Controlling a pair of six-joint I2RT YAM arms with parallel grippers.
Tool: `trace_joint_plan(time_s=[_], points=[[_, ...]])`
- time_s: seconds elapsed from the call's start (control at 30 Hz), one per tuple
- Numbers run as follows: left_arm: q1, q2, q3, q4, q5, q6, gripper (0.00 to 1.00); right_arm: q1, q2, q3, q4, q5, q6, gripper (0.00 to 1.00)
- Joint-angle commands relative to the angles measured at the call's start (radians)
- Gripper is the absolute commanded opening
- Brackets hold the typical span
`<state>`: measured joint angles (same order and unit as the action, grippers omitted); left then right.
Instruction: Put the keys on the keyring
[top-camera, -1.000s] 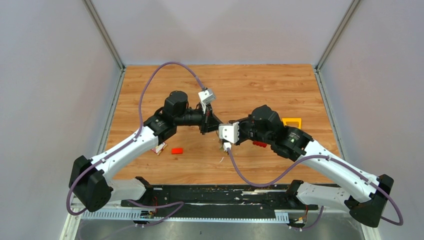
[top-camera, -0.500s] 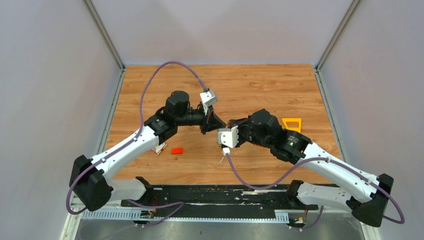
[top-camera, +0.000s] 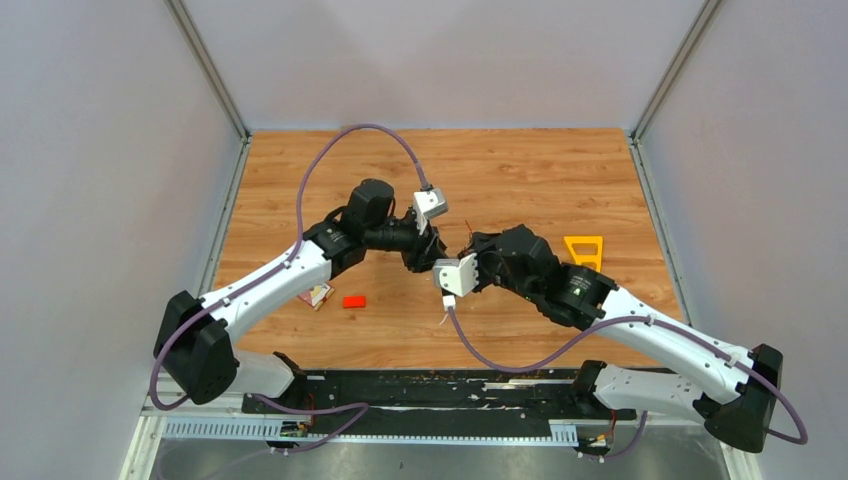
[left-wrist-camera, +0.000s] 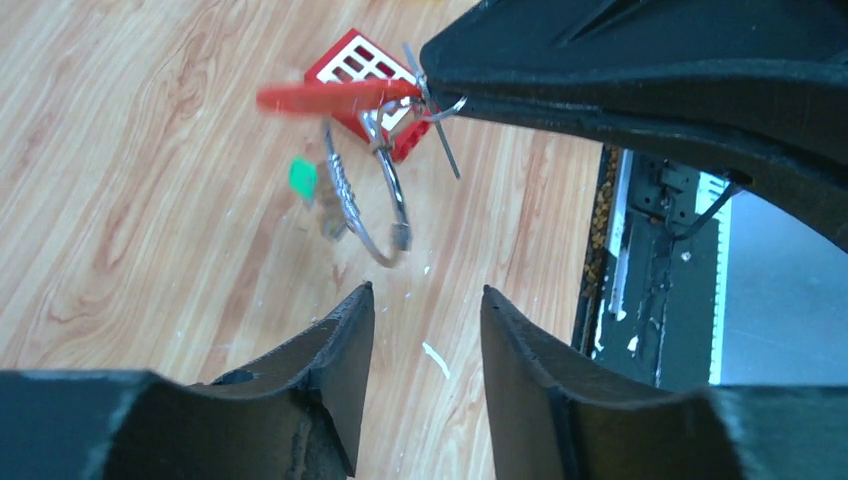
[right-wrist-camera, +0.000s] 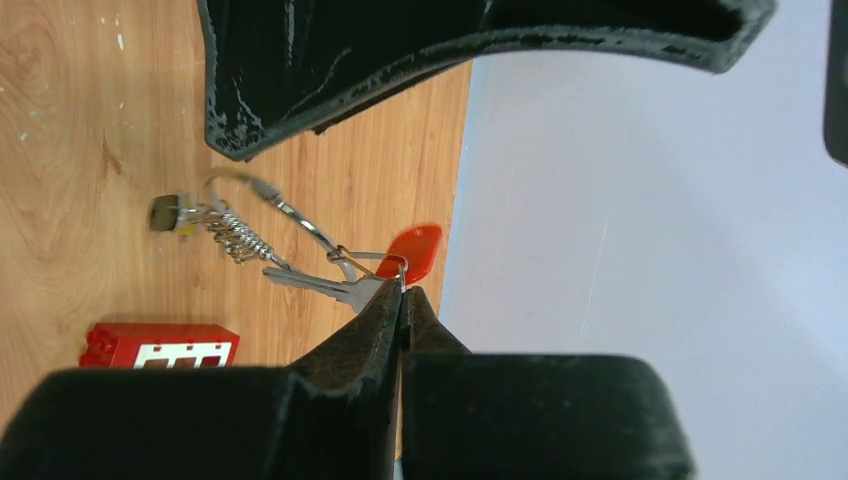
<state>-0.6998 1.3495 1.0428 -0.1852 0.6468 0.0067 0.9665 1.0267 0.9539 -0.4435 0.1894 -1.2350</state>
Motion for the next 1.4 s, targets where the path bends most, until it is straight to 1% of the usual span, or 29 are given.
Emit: trace_joint_plan(time_s=[0.0, 0.1, 0.2, 0.27, 0.43, 0.53, 0.73, 0.93, 1.03, 1.37], points=[[0.012, -0.039, 0.006, -0.022, -0.040, 0.122, 0.54, 0.003, 0.002, -0.003, 0.055, 0.062, -0.035, 0.00], [0.044, -0.087, -0.035, 0.004, -0.083, 0.145, 0.65, 0.008, 0.021, 0.011, 0.041, 0.057, -0.036, 0.00], [0.086, -0.138, -0.069, 0.016, -0.120, 0.163, 0.72, 0.026, 0.058, 0.037, 0.029, 0.044, -0.027, 0.00], [0.110, -0.172, -0.085, 0.012, -0.147, 0.178, 0.74, 0.040, 0.097, 0.062, 0.026, 0.022, -0.010, 0.00], [0.138, -0.238, -0.101, -0.044, -0.224, 0.247, 0.77, 0.076, 0.190, 0.185, -0.045, -0.049, 0.086, 0.00], [0.140, -0.250, -0.110, -0.065, -0.275, 0.276, 0.78, 0.080, 0.206, 0.206, -0.060, -0.070, 0.118, 0.00], [0.140, -0.240, -0.115, -0.057, -0.304, 0.277, 0.80, 0.050, 0.212, 0.079, -0.045, 0.014, 0.091, 0.00], [0.140, -0.222, -0.115, -0.050, -0.319, 0.282, 0.81, -0.048, 0.270, -0.034, -0.037, 0.036, 0.085, 0.00], [0.140, -0.218, -0.117, -0.052, -0.324, 0.286, 0.82, -0.080, 0.307, -0.059, -0.069, 0.041, 0.095, 0.00], [0.140, -0.220, -0.124, -0.065, -0.319, 0.297, 0.83, -0.085, 0.361, -0.076, -0.242, 0.068, 0.171, 0.00]])
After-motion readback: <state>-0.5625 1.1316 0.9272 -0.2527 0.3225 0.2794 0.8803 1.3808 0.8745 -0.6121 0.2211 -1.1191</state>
